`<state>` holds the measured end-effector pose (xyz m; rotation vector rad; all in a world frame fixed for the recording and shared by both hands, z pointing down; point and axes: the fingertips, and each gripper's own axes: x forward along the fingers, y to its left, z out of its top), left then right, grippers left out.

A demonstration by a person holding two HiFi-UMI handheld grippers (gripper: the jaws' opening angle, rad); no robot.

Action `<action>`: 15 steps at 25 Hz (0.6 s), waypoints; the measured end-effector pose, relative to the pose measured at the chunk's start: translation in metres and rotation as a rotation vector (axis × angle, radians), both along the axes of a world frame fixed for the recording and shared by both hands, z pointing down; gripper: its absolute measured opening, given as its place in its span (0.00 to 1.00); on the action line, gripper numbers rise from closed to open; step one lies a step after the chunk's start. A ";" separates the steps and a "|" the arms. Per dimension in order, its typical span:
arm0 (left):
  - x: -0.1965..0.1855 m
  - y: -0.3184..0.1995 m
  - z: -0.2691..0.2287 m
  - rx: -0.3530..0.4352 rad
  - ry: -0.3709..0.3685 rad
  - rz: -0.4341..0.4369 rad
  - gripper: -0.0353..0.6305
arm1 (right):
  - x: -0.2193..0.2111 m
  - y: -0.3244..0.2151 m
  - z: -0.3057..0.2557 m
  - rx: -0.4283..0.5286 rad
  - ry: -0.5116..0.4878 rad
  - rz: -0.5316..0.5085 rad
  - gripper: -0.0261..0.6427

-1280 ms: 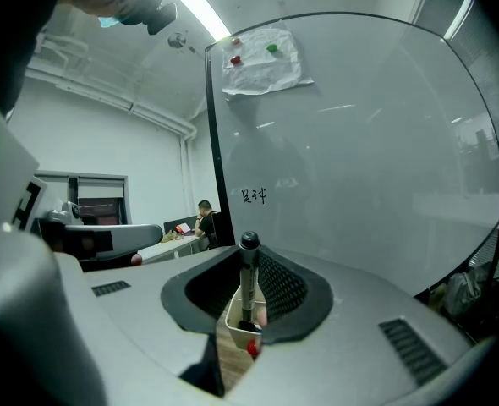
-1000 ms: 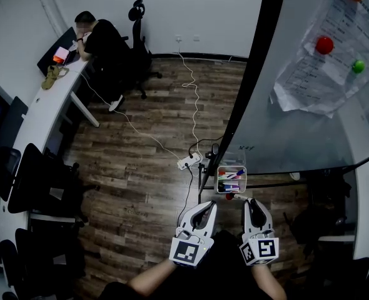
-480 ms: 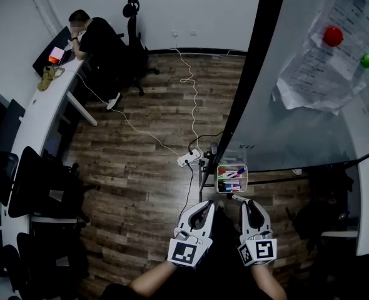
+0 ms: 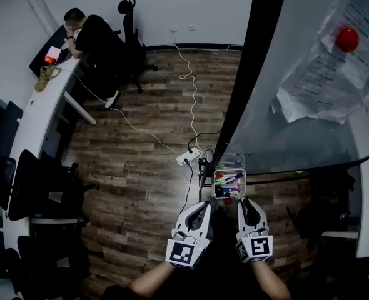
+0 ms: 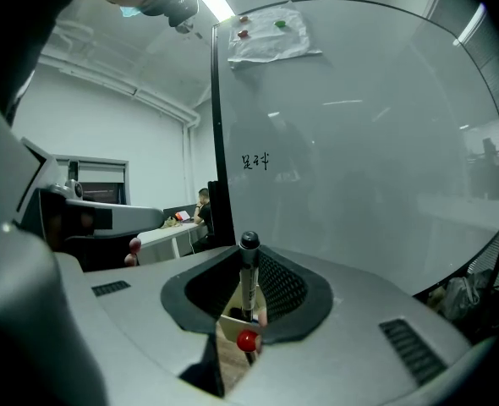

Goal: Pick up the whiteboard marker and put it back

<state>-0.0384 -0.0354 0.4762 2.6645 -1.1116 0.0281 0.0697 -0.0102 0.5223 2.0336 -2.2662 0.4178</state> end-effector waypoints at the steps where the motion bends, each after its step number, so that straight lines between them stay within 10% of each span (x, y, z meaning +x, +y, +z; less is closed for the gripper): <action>1: 0.001 -0.001 0.001 -0.002 -0.001 0.001 0.06 | 0.000 -0.001 0.003 -0.005 0.003 -0.005 0.15; 15: 0.014 -0.004 0.011 -0.026 -0.028 0.026 0.06 | 0.002 -0.017 0.012 -0.006 0.024 0.000 0.15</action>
